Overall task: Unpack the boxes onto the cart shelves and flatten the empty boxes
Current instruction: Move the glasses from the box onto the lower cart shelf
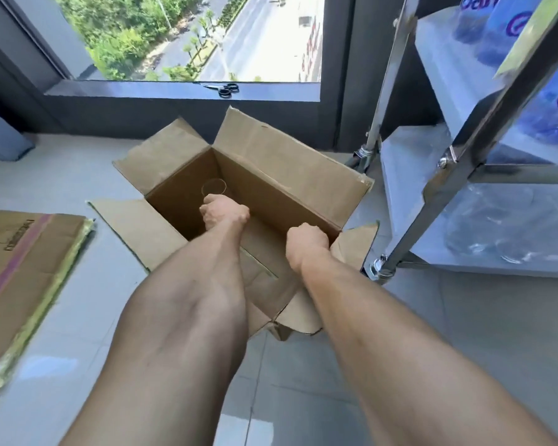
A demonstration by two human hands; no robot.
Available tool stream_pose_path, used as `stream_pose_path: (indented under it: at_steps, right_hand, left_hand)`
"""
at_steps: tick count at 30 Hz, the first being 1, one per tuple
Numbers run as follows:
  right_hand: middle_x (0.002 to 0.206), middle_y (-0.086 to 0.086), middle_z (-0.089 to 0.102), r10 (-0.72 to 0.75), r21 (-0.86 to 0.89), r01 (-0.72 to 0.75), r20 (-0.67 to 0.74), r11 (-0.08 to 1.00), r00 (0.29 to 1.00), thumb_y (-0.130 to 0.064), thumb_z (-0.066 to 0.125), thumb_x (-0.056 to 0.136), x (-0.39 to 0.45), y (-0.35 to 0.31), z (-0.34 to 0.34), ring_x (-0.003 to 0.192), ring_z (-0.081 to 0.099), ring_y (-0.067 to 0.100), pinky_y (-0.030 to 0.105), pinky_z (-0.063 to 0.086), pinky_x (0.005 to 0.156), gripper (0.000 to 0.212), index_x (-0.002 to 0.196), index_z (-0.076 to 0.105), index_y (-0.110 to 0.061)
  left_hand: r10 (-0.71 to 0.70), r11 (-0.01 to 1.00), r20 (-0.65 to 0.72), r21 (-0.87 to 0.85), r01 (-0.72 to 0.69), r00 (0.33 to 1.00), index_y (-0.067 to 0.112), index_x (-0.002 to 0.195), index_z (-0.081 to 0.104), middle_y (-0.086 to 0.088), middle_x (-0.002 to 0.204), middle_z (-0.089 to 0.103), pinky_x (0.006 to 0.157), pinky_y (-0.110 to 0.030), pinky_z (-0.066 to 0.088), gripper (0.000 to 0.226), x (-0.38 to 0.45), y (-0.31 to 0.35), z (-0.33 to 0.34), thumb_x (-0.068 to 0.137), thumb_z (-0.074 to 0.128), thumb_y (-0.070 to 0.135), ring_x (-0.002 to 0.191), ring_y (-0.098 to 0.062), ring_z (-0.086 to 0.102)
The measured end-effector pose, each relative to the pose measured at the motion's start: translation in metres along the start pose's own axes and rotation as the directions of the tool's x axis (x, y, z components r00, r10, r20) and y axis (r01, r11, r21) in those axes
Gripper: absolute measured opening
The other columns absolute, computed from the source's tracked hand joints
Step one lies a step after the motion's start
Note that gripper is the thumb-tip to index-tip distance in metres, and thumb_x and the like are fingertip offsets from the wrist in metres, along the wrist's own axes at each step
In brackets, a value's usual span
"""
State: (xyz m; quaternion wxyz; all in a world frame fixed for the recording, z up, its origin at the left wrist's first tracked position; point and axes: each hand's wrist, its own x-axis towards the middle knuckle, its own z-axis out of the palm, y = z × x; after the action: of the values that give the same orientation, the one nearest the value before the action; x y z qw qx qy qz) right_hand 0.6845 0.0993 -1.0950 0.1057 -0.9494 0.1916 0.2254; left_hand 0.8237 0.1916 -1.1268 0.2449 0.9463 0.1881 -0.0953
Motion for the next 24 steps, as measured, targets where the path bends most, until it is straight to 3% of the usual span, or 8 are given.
stream_pose_path:
  at_steps: [3, 6, 8, 14, 20, 24]
  right_hand:
    - [0.124, 0.011, 0.062, 0.1, 0.162, -0.103, 0.027, 0.981, 0.995, -0.01, 0.053, 0.09, 0.023, -0.005, 0.017, 0.116, 0.06, 0.03, 0.032, 0.049, 0.086, 0.031, 0.119, 0.064, -0.009]
    - [0.132, 0.012, 0.057, 0.206, 0.28, -0.223, 0.09, 0.934, 0.974, -0.011, 0.053, 0.091, 0.038, -0.011, 0.045, 0.124, 0.054, 0.029, 0.034, 0.047, 0.095, 0.039, 0.13, 0.055, -0.008]
    - [0.135, 0.012, 0.054, 0.23, 0.258, -0.252, 0.111, 0.933, 0.967, -0.012, 0.053, 0.091, 0.047, -0.014, 0.059, 0.127, 0.05, 0.031, 0.038, 0.045, 0.098, 0.045, 0.135, 0.049, -0.009]
    - [0.134, 0.014, 0.053, 0.283, 0.203, -0.278, 0.004, 0.939, 0.959, -0.019, 0.058, 0.09, 0.062, -0.02, 0.067, 0.126, 0.049, 0.033, 0.046, 0.041, 0.102, 0.048, 0.136, 0.044, -0.014]
    - [0.129, 0.015, 0.055, 0.209, 0.16, -0.194, -0.081, 0.968, 0.975, -0.022, 0.062, 0.088, 0.067, -0.022, 0.077, 0.12, 0.053, 0.032, 0.042, 0.044, 0.096, 0.045, 0.13, 0.047, -0.015]
    - [0.128, 0.014, 0.056, 0.219, 0.21, -0.195, -0.097, 0.958, 0.971, -0.02, 0.057, 0.089, 0.072, -0.02, 0.078, 0.12, 0.054, 0.033, 0.042, 0.045, 0.096, 0.041, 0.128, 0.048, -0.013]
  left_hand:
    - [-0.086, 0.987, -0.002, -0.14, 0.085, 0.996, -0.005, 0.146, 0.02, -0.024, 0.143, 0.039, 0.102, -0.037, 0.042, 0.088, 0.023, 0.002, 0.019, 0.083, 0.074, 0.026, 0.129, -0.035, 0.05]
    - [-0.184, 0.949, 0.014, -0.26, 0.181, 0.983, -0.006, 0.145, 0.019, -0.023, 0.142, 0.041, 0.102, -0.037, 0.042, 0.087, 0.04, -0.003, 0.035, 0.084, 0.073, 0.024, 0.128, -0.033, 0.05]
    - [-0.219, 0.921, 0.025, -0.323, 0.215, 0.975, -0.004, 0.144, 0.022, -0.021, 0.141, 0.044, 0.102, -0.037, 0.042, 0.091, 0.051, -0.01, 0.043, 0.081, 0.078, 0.028, 0.127, -0.033, 0.052]
    - [-0.27, 0.789, 0.007, -0.572, 0.225, 0.963, 0.011, 0.137, 0.035, -0.015, 0.134, 0.054, 0.103, -0.041, 0.04, 0.089, 0.075, -0.014, 0.052, 0.07, 0.086, 0.038, 0.123, -0.033, 0.055]
    - [-0.26, 0.751, -0.026, -0.633, 0.185, 0.965, 0.015, 0.145, 0.033, -0.013, 0.136, 0.055, 0.105, -0.04, 0.036, 0.095, 0.091, -0.006, 0.07, 0.071, 0.086, 0.042, 0.126, -0.032, 0.053]
    - [-0.247, 0.759, -0.049, -0.631, 0.162, 0.968, 0.013, 0.137, 0.038, -0.015, 0.131, 0.057, 0.1, -0.041, 0.039, 0.088, 0.094, -0.011, 0.075, 0.069, 0.087, 0.04, 0.123, -0.033, 0.054]
